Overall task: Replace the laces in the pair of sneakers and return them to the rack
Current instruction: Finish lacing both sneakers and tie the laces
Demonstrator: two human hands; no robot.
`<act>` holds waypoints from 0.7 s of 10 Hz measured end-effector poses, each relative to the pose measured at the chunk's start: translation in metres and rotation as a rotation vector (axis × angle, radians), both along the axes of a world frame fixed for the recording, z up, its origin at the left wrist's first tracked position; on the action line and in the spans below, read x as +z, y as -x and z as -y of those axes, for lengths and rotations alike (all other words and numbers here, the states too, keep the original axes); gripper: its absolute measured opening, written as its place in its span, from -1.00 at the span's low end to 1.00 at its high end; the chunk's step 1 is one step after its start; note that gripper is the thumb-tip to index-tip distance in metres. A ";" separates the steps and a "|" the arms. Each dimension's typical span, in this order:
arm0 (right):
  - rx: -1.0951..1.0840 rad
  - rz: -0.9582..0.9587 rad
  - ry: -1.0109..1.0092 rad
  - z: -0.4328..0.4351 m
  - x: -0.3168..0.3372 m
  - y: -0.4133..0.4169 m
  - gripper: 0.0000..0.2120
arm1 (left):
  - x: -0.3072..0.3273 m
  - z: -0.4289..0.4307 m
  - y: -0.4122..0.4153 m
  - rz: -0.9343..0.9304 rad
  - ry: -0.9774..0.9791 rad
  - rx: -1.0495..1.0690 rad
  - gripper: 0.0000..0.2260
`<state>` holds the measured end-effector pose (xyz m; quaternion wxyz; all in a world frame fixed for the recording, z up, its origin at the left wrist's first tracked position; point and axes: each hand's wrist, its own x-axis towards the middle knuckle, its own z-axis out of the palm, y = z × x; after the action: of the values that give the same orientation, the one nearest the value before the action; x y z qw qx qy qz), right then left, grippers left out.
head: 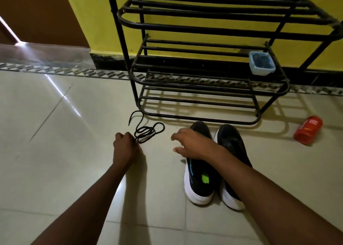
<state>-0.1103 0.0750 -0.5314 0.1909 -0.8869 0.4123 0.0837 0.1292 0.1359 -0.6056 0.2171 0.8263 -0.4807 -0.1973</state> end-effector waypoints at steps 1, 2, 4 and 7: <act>-0.019 -0.053 -0.025 0.001 -0.006 -0.007 -0.54 | 0.000 -0.001 -0.001 0.041 0.040 -0.068 -0.91; -0.134 0.158 -0.050 -0.004 -0.007 -0.011 -0.42 | 0.025 -0.015 0.024 -0.045 0.297 -0.094 -0.82; -0.181 0.786 -0.549 -0.017 0.017 -0.028 -0.27 | 0.090 -0.057 0.087 -0.171 0.739 -0.086 -0.94; -0.316 0.771 -0.410 -0.019 0.040 0.015 -0.93 | 0.112 -0.047 0.029 -1.512 0.522 0.578 -0.76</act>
<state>-0.1258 0.0941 -0.4911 0.5121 -0.7236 0.4161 -0.2023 0.1006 0.1831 -0.4934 0.7054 0.4861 -0.0064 -0.5158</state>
